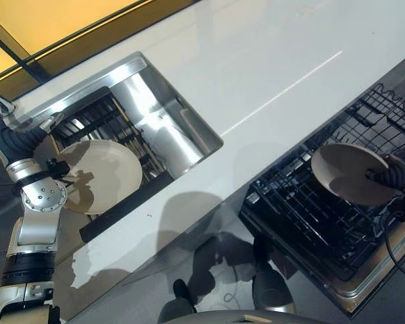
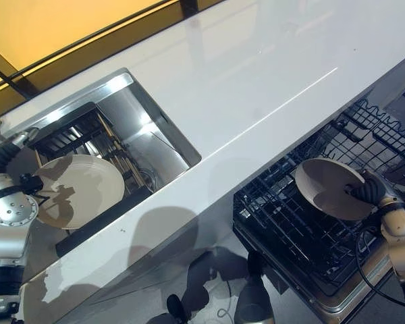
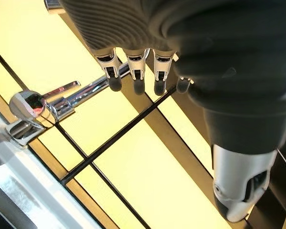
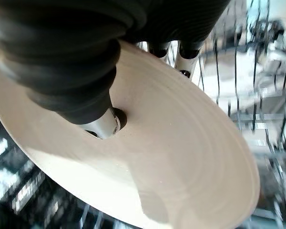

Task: Pick up plates and place into dishwasher.

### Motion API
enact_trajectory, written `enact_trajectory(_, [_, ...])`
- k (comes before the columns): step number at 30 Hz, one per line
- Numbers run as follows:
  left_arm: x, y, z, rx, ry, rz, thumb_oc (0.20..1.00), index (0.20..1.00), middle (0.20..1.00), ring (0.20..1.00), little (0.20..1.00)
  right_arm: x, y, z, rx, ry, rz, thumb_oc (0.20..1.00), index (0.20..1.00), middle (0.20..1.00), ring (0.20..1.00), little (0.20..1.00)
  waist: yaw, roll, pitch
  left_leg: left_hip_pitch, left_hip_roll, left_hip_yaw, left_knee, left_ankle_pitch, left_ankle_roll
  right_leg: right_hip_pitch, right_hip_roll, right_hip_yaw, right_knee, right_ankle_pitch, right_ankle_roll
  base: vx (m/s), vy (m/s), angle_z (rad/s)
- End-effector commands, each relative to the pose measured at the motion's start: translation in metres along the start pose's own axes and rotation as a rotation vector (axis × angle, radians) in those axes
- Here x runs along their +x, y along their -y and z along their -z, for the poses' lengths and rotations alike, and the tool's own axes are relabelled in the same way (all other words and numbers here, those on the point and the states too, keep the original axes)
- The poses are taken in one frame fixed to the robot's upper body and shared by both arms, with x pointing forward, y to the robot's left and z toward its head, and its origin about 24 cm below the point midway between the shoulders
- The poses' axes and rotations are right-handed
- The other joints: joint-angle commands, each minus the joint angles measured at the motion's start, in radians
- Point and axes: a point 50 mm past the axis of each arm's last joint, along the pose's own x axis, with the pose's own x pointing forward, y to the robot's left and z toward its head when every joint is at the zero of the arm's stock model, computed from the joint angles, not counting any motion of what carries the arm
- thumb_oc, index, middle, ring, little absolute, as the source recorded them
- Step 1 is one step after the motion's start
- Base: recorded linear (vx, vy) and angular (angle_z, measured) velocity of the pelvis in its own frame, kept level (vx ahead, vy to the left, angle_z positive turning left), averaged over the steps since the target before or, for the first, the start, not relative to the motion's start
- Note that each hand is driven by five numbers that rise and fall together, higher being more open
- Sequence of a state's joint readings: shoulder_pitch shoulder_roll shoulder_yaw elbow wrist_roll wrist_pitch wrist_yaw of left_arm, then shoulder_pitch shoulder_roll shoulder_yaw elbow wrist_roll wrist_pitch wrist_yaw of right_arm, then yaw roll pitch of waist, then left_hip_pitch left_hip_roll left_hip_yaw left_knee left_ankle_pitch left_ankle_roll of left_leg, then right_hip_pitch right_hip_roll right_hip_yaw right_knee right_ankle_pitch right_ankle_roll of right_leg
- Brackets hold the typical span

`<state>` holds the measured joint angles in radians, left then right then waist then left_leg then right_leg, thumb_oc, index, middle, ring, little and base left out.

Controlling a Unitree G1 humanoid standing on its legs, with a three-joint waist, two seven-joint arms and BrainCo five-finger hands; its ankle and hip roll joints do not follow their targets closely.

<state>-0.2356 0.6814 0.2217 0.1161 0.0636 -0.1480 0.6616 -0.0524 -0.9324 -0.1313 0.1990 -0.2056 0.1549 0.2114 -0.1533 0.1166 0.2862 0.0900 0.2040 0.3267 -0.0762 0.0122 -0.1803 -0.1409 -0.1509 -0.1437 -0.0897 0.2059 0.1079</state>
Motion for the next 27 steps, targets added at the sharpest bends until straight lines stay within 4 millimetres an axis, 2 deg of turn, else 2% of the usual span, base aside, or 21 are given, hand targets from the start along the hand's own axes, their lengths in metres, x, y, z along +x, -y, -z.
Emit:
enact_trajectory(1, [0.027,-0.013,-0.017,0.037,0.121,-0.041,1.000,1.000,1.000,1.000,1.000,0.007,0.011,-0.021,-0.069,0.083,-0.013,0.200,0.200,0.200,0.200,0.200,-0.023,-0.057,-0.044,-0.131,0.005,-0.061,-0.001,0.105,0.005,0.050,-0.065,0.021,0.072,-0.141,0.063,0.01,-0.039,-0.01])
enact_trajectory(14, [0.025,-0.005,-0.018,0.021,0.129,-0.046,1.000,1.000,1.000,1.000,1.000,0.014,-0.046,-0.036,-0.072,0.167,-0.172,0.200,0.200,0.200,0.200,0.200,-0.008,-0.046,-0.015,-0.156,0.002,-0.080,-0.005,0.110,0.007,0.034,-0.075,0.014,0.062,-0.135,0.067,-0.01,-0.007,0.04])
enact_trajectory(18, [0.023,-0.003,-0.017,0.013,0.125,-0.048,1.000,1.000,1.000,1.000,1.000,0.014,-0.059,-0.036,-0.193,0.173,-0.123,0.200,0.200,0.200,0.200,0.200,-0.006,-0.037,-0.011,-0.161,-0.001,-0.084,-0.008,0.111,0.009,0.033,-0.078,0.012,0.061,-0.135,0.069,0.00,0.000,0.00])
enact_trajectory(21, [0.023,-0.002,-0.018,0.006,0.124,-0.045,1.000,1.000,1.000,1.000,1.000,0.015,-0.067,-0.028,-0.318,0.136,-0.092,0.200,0.200,0.200,0.200,0.200,-0.003,-0.032,-0.013,-0.161,-0.001,-0.084,-0.009,0.110,0.010,0.035,-0.080,0.010,0.059,-0.136,0.071,-0.01,0.005,0.02])
enact_trajectory(27, [0.028,0.002,-0.025,-0.002,0.126,-0.034,1.000,1.000,1.000,1.000,1.000,0.016,-0.086,-0.023,-0.398,0.110,-0.096,0.200,0.200,0.200,0.200,0.200,0.003,-0.027,-0.020,-0.153,0.000,-0.084,-0.010,0.106,0.011,0.049,-0.085,0.000,0.054,-0.138,0.076,0.01,-0.008,0.05])
